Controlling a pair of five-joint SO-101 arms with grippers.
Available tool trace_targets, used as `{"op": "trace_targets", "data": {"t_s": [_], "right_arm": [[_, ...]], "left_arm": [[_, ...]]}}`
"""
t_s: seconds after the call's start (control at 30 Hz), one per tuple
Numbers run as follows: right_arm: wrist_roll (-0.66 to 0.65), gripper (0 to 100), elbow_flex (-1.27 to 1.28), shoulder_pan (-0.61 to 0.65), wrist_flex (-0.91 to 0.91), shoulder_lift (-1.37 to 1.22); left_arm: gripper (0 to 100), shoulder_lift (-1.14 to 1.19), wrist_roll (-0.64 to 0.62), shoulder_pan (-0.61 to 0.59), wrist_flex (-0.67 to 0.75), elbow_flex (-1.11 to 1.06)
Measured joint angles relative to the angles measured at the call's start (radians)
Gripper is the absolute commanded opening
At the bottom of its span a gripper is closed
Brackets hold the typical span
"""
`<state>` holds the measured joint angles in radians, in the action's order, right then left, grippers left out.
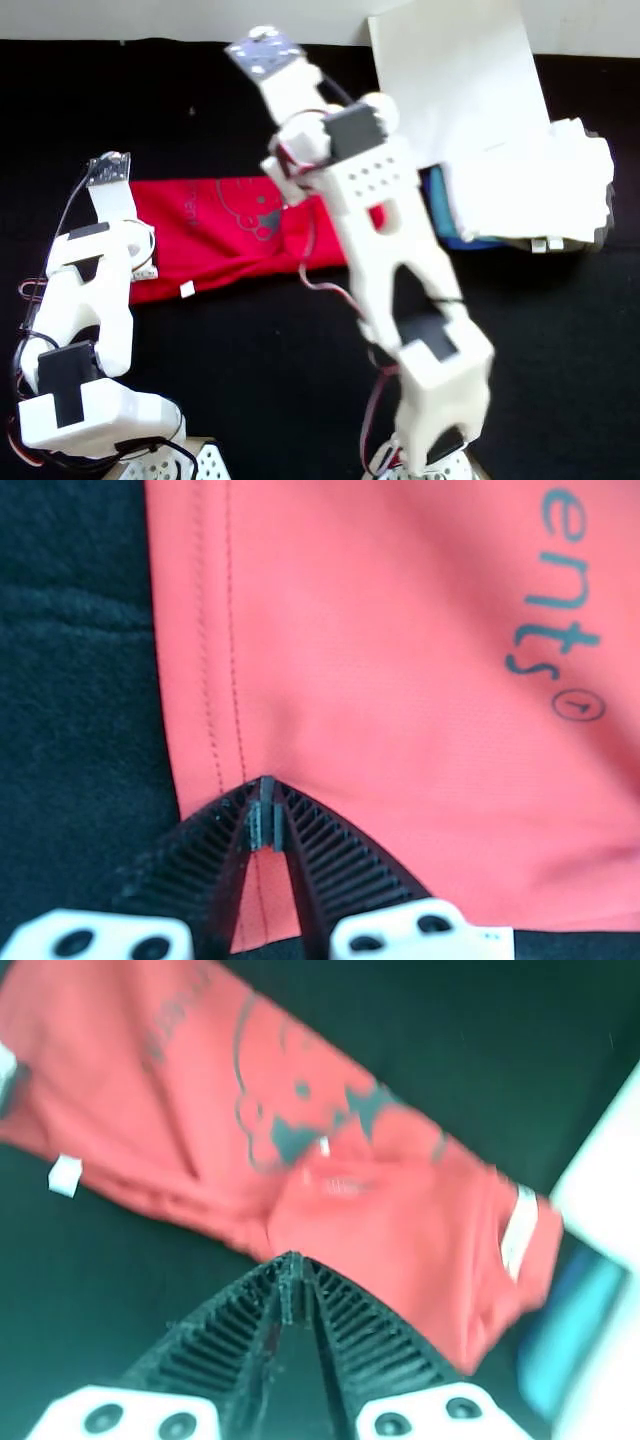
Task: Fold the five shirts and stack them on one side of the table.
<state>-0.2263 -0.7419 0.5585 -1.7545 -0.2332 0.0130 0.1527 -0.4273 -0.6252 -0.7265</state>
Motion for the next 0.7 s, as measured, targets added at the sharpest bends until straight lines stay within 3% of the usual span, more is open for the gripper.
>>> {"op": "trace_targets", "data": {"t_s": [0.17,0.5,0.7], "right_arm": [[0.017,0.8,0.445,-0.097,0.103,0.325],[0.028,0.8,1.494,-0.292,0.652,0.879],[0.028,0.8,1.936,-0.393,0.865,1.097]], "left_arm": [[1,0.0,0.0,0.0,0.0,0.0],[1,0.0,0.0,0.0,0.0,0.0],[1,0.0,0.0,0.0,0.0,0.0]]}}
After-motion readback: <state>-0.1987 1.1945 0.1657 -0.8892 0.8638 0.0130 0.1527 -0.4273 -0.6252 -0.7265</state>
